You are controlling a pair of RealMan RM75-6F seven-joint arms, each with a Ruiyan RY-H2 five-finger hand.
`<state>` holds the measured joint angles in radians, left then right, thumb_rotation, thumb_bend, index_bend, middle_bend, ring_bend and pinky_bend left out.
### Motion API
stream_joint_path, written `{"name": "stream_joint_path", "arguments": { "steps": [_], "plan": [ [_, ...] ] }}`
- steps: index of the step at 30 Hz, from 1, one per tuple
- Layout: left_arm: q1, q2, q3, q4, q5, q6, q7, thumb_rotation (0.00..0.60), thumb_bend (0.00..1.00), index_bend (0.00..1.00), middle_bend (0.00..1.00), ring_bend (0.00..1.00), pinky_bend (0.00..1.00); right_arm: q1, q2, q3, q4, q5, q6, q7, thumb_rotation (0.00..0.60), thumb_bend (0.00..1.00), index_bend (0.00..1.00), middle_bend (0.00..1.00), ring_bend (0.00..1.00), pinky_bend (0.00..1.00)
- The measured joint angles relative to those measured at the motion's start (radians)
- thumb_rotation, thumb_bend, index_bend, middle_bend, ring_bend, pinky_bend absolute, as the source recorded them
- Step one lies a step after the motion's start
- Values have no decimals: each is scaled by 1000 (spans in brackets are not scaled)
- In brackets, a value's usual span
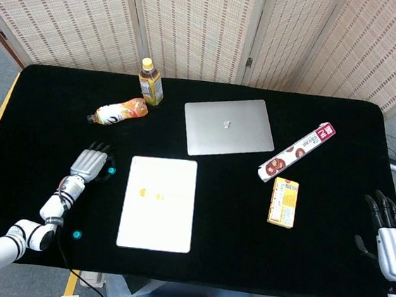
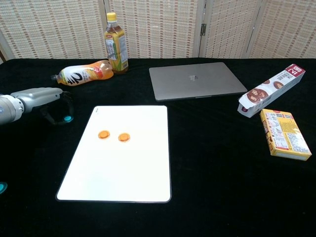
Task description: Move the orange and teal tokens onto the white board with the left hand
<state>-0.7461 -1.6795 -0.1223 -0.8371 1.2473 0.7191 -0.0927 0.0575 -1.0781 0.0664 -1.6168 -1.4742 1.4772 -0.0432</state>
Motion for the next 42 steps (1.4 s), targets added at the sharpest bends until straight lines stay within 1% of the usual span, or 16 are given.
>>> {"name": "stream_joint_path", "arguments": {
  "steps": [6, 12, 15, 21, 28, 31, 34, 42],
  "plan": [
    [2, -7, 1, 15, 9, 2, -2, 600, 417, 538, 182, 125, 0, -1, 1, 0, -3, -1, 2, -1, 600, 377, 0, 0, 19, 0],
    [12, 18, 4, -26, 31, 33, -13, 600, 422, 539, 183, 126, 0, -3, 3, 0, -5, -5, 8, -2, 600, 377, 0, 0, 18, 0],
    [21, 47, 12, -79, 52, 59, -14, 600, 423, 539, 183, 125, 0, -1, 2, 1, -4, -5, 6, -1, 600, 377, 0, 0, 19, 0],
    [42, 127, 39, -243, 112, 125, -2, 600, 422, 539, 183, 120, 0, 6, -3, 2, 0, -10, -2, 1, 600, 377, 0, 0, 19, 0],
    [63, 204, 83, -448, 191, 192, 57, 600, 422, 539, 183, 112, 0, 9, -3, 1, 1, -12, -5, 1, 600, 377, 0, 0, 19, 0],
    [67, 219, 100, -508, 219, 208, 86, 600, 422, 539, 183, 109, 0, 7, -3, 0, 2, -12, -2, 3, 600, 376, 0, 0, 19, 0],
    [66, 220, 110, -540, 235, 211, 104, 600, 422, 539, 183, 106, 0, 6, -4, -1, 4, -12, -1, 6, 600, 377, 0, 0, 19, 0],
    [56, 191, 122, -560, 237, 191, 151, 600, 422, 537, 183, 104, 0, 1, -3, -3, 7, -10, 3, 10, 600, 376, 0, 0, 18, 0]
  ]
}}
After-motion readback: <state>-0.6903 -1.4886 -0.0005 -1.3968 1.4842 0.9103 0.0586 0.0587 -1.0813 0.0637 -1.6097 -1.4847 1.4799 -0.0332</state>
